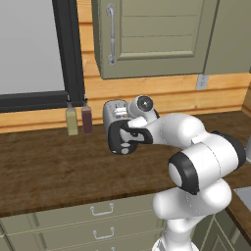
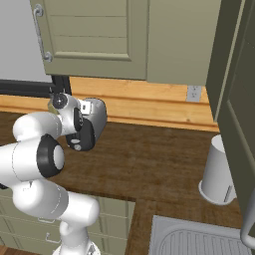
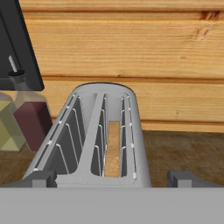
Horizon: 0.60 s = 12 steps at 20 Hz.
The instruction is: Start the toaster. Once the lever pops up, take the bread to the plate on the dining counter.
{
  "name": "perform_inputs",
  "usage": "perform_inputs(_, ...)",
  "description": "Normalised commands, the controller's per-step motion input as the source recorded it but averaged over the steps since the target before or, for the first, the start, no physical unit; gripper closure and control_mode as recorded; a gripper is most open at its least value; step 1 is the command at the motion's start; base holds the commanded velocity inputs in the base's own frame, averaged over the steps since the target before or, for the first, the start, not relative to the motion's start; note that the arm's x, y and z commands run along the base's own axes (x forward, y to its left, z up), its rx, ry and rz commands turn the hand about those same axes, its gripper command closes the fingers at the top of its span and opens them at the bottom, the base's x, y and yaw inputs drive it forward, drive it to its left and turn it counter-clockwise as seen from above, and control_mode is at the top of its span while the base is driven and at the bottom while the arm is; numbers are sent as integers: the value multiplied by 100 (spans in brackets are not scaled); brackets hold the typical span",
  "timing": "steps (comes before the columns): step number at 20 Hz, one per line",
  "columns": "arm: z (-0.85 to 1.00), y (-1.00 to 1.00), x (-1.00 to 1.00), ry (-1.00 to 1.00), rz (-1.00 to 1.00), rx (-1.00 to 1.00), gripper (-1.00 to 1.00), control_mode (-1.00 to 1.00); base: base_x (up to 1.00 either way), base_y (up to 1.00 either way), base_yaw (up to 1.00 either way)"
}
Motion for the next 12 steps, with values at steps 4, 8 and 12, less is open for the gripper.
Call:
perform_inputs(4,0,0,0,0,0,0,-100,-100,0,0,0)
perform_inputs(8,0,0,0,0,0,0,-100,-100,0,0,0)
perform_inputs(12,0,0,0,0,0,0,-100,-100,0,0,0)
